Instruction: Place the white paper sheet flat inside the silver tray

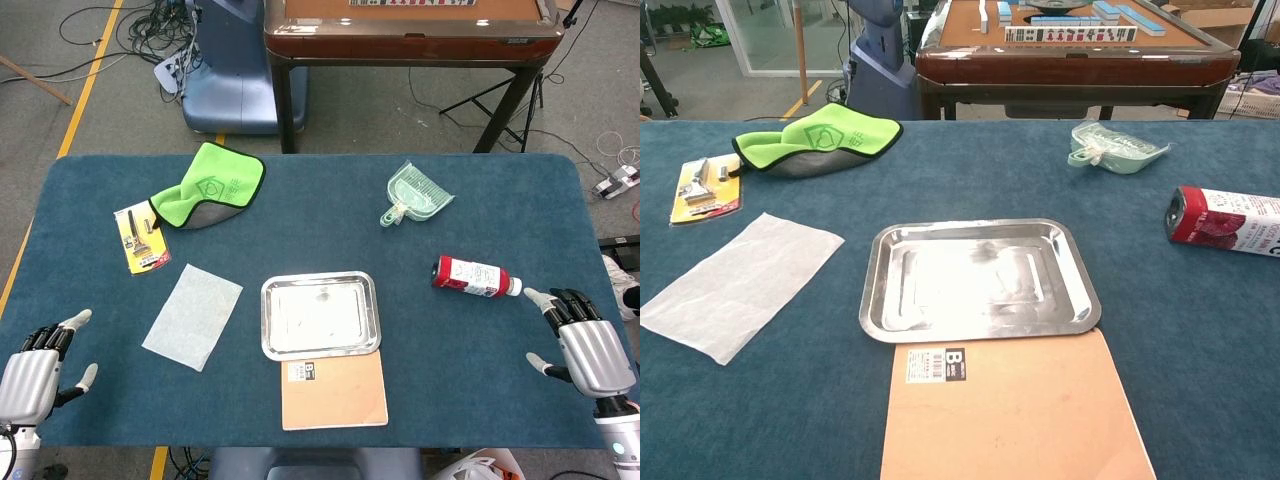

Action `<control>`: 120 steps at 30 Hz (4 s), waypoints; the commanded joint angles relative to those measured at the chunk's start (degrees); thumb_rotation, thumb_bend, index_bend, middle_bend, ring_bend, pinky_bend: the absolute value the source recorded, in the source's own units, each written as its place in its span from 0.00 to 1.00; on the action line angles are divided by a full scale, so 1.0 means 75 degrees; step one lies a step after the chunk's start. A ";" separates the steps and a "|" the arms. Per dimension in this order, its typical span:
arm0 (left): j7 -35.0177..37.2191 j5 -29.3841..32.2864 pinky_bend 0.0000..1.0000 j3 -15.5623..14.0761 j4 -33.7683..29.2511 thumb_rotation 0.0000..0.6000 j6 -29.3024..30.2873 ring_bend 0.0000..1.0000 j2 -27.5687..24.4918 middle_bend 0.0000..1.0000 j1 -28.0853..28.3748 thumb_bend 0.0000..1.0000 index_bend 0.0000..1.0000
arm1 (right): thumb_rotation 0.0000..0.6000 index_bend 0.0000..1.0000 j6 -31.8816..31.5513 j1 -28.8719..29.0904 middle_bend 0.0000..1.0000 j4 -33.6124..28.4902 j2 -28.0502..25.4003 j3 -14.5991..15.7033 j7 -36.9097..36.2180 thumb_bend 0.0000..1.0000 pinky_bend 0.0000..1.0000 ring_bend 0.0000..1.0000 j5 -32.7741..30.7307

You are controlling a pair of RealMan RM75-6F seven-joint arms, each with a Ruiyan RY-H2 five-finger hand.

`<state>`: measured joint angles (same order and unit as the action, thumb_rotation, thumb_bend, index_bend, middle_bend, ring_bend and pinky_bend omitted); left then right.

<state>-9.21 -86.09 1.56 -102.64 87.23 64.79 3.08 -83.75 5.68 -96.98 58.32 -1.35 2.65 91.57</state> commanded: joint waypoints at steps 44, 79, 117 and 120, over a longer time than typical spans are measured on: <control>0.2555 -0.1209 0.17 -0.0333 0.5371 1.00 -0.2171 0.20 0.2151 0.22 0.2113 0.25 0.26 | 1.00 0.17 -0.0375 -0.0101 0.25 -0.0767 -0.0616 -0.0247 0.0488 0.11 0.17 0.14 -0.0131; 0.2800 -0.1373 0.16 -0.0894 0.6917 1.00 -0.2129 0.18 0.2786 0.22 0.2506 0.25 0.23 | 1.00 0.17 -0.0495 -0.0270 0.25 -0.0730 -0.0612 -0.0195 0.0415 0.11 0.17 0.14 -0.0152; 0.2921 -0.1050 0.16 -0.0883 0.6798 1.00 -0.2347 0.17 0.2894 0.22 0.2657 0.24 0.23 | 1.00 0.17 -0.0666 -0.0446 0.25 -0.0681 -0.0603 -0.0178 0.0368 0.11 0.17 0.14 -0.0130; 0.2957 -0.1032 0.16 -0.0874 0.6859 1.00 -0.2417 0.17 0.2954 0.22 0.2700 0.24 0.23 | 1.00 0.17 -0.0692 -0.0466 0.25 -0.0685 -0.0611 -0.0177 0.0372 0.11 0.17 0.14 -0.0128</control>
<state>12.92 -93.87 -5.01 -51.26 69.17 86.89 23.28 -88.91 2.21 -102.12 53.74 -2.68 5.43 90.60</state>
